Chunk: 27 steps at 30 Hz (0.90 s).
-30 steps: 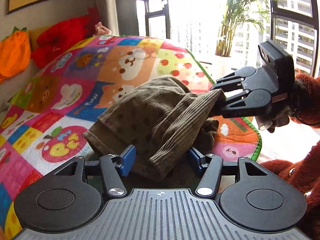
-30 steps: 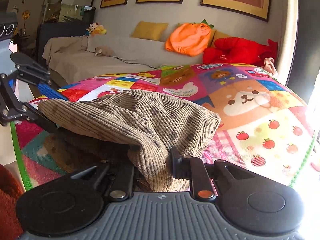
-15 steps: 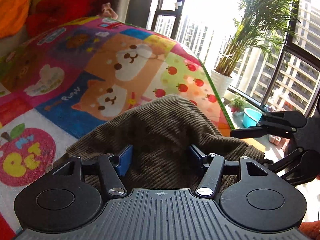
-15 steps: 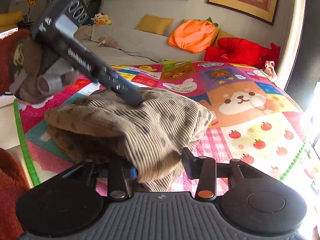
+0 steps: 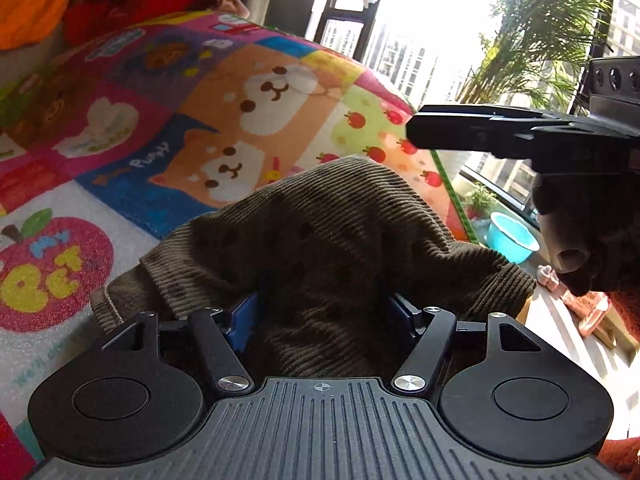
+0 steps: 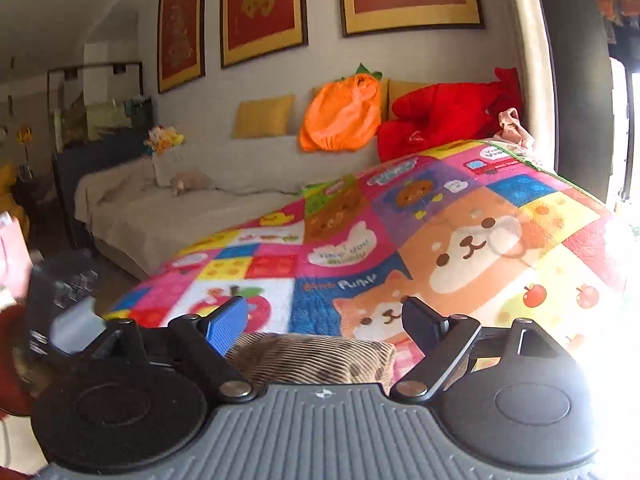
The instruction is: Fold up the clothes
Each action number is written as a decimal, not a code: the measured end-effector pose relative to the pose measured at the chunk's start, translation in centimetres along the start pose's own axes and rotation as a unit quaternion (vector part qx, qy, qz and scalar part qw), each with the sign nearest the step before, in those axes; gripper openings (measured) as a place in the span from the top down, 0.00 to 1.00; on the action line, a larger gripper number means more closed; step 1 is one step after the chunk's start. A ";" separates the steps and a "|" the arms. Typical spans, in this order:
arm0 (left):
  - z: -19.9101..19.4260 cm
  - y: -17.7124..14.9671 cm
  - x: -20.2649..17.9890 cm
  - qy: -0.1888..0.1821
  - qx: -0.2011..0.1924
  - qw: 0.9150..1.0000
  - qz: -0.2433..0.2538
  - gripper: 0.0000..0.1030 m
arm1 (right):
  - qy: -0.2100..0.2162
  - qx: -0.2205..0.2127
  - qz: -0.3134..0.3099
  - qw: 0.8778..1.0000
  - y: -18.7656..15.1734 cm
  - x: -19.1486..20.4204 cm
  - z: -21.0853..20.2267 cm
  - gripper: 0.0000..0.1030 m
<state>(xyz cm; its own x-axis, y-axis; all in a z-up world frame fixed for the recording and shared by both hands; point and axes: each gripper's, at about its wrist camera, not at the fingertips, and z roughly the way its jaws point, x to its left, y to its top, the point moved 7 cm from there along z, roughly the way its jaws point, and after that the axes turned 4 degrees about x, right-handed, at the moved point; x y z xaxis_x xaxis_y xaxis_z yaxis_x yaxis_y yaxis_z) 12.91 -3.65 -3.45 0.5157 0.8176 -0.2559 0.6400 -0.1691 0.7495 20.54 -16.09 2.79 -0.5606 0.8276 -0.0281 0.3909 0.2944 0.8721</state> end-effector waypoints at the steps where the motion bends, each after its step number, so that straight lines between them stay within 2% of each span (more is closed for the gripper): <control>1: 0.0 -0.1 0.0 0.001 0.002 1.000 0.001 0.28 | -0.027 0.021 -0.022 0.999 -1.0 0.0 1.8 0.17; 3: 0.0 -0.4 0.1 0.007 0.007 1.000 0.005 0.28 | -0.080 0.062 -0.065 0.993 -3.1 -0.2 5.5 0.17; 5: 0.1 -0.7 0.2 0.005 0.012 1.000 0.007 0.26 | -0.097 0.061 -0.064 0.991 -4.2 -0.2 6.1 0.16; 9: 0.2 -1.1 0.3 -0.001 0.016 1.000 0.010 0.24 | -0.065 0.062 -0.027 0.996 -3.7 -0.1 3.1 0.16; 12: 0.0 -1.3 0.4 -0.006 0.015 1.000 0.009 0.23 | -0.022 0.063 -0.006 0.998 -4.2 0.7 -0.1 0.12; 14: -0.1 -1.4 0.3 -0.009 0.017 1.000 0.013 0.22 | -0.013 0.086 -0.001 0.996 -6.1 1.3 -1.0 0.07; 16: -0.4 -1.1 0.1 -0.014 0.023 0.999 0.026 0.20 | -0.020 0.120 0.000 0.993 -8.7 1.9 -1.2 0.07; 18: -1.6 0.1 -0.4 -0.017 0.015 0.998 0.054 0.18 | -0.032 0.154 0.001 0.988 -11.8 2.1 -0.2 0.07; 19: -2.2 0.8 -0.6 -0.018 0.010 0.997 0.068 0.16 | -0.033 0.156 0.013 0.987 -12.7 2.0 -0.1 0.06; 21: -3.5 2.8 -0.8 -0.013 -0.015 0.995 0.095 0.07 | -0.022 0.150 0.049 0.987 -12.8 1.5 -0.4 0.06; 23: -3.4 4.7 -0.4 -0.011 -0.026 0.994 0.108 0.07 | -0.019 0.141 0.064 0.988 -12.2 1.2 -1.0 0.06; 26: -0.7 6.6 1.3 -0.007 -0.008 0.995 0.103 0.07 | 0.000 0.137 0.105 0.985 -11.3 0.9 -2.0 0.06; 27: 0.6 6.8 2.1 -0.009 0.007 0.995 0.099 0.07 | 0.020 0.139 0.132 0.981 -11.3 0.7 -2.1 0.06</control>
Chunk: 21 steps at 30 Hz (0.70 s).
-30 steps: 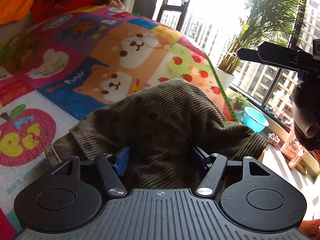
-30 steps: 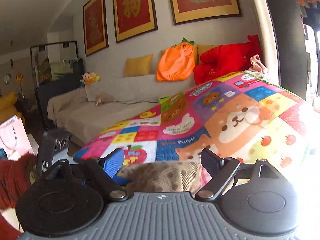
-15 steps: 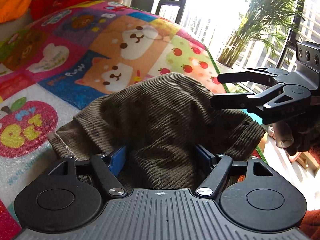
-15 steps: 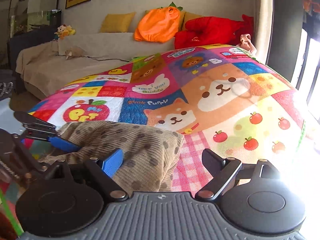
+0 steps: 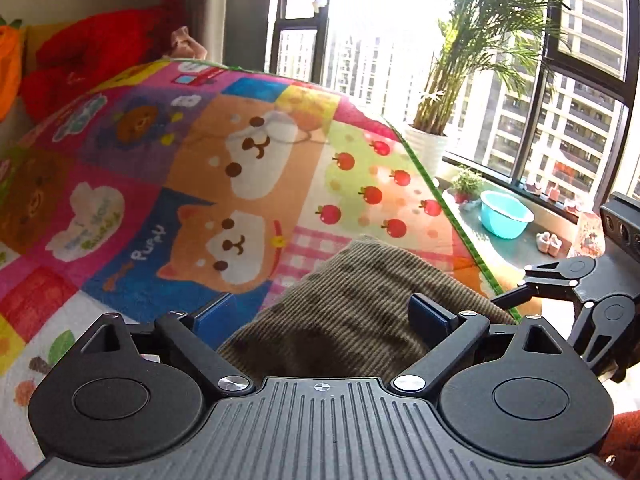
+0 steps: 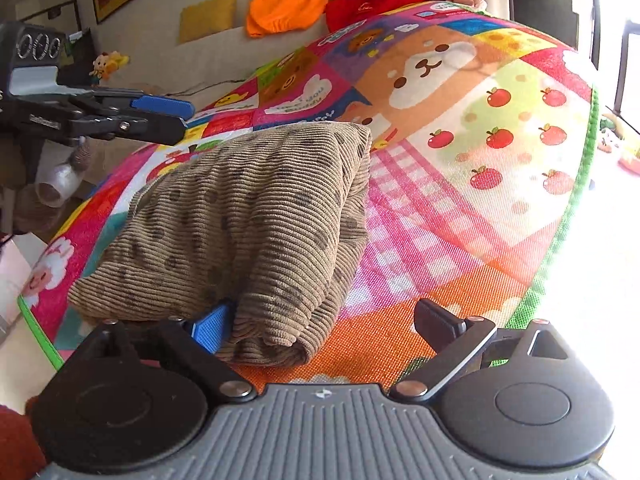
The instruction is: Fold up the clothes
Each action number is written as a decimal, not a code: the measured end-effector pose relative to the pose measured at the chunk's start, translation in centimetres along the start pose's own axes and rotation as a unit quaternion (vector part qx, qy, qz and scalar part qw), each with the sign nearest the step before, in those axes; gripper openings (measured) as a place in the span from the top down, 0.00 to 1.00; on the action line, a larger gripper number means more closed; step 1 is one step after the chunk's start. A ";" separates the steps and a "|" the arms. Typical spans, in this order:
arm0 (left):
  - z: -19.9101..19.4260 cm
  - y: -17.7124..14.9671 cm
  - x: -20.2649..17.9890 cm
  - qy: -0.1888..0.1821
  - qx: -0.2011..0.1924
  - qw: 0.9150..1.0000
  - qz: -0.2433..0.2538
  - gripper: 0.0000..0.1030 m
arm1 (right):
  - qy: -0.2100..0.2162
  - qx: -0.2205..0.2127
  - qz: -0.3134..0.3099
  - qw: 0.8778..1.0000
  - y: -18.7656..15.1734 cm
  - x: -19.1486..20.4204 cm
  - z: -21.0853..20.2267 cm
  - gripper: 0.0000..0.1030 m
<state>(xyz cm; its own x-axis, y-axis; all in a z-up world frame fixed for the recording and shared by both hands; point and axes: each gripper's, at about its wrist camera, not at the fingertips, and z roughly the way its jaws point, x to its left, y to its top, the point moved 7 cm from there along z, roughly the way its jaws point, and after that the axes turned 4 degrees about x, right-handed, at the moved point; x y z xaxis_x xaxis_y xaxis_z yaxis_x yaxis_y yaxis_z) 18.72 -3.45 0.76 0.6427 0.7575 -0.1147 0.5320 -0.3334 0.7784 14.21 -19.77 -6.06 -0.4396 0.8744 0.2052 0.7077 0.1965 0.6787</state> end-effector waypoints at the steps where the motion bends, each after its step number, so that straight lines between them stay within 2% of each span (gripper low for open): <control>1: 1.5 -0.2 0.9 -0.006 0.017 1.000 -0.006 0.07 | 0.030 0.006 0.029 0.999 0.0 -0.1 0.0 0.07; 3: 3.9 -0.7 2.6 -0.033 0.043 0.998 -0.029 0.03 | 0.084 0.022 0.090 0.992 -0.3 -0.5 0.7 0.13; 4: 4.4 -1.0 3.4 -0.058 0.044 0.996 -0.057 0.03 | 0.100 0.027 0.113 0.988 -0.4 -0.7 1.2 0.22; 6: 5.3 -1.5 4.9 -0.106 0.047 0.987 -0.110 0.03 | 0.096 0.020 0.106 0.989 0.0 -0.8 1.8 0.36; 7: 5.3 -1.9 5.3 -0.115 0.045 0.985 -0.123 0.03 | 0.092 0.022 0.101 0.990 0.4 -1.0 2.2 0.45; 11: 3.7 -3.1 6.0 -0.120 0.026 0.982 -0.146 0.12 | 0.081 0.033 0.064 0.994 3.1 -1.5 4.3 0.49; 15: 1.0 -4.2 6.8 -0.090 0.007 0.982 -0.168 0.14 | 0.041 0.017 -0.024 0.999 7.7 -1.2 7.2 0.49; 19: -0.7 -4.9 5.4 -0.080 -0.001 0.982 -0.171 0.17 | -0.015 -0.023 -0.132 0.991 12.5 -1.0 10.4 0.49; 21: -1.0 -5.2 3.6 -0.087 0.002 0.984 -0.159 0.17 | -0.032 -0.025 -0.147 0.988 14.4 -1.8 11.9 0.49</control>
<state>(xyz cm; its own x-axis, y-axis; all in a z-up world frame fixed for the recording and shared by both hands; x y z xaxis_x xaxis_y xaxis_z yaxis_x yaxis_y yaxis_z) 17.74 1.58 -3.14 0.5282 0.7169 -0.4550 0.7225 -0.0979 0.6844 31.77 -13.21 -5.08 -0.5853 0.8092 -0.0500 0.5255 0.4256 0.7367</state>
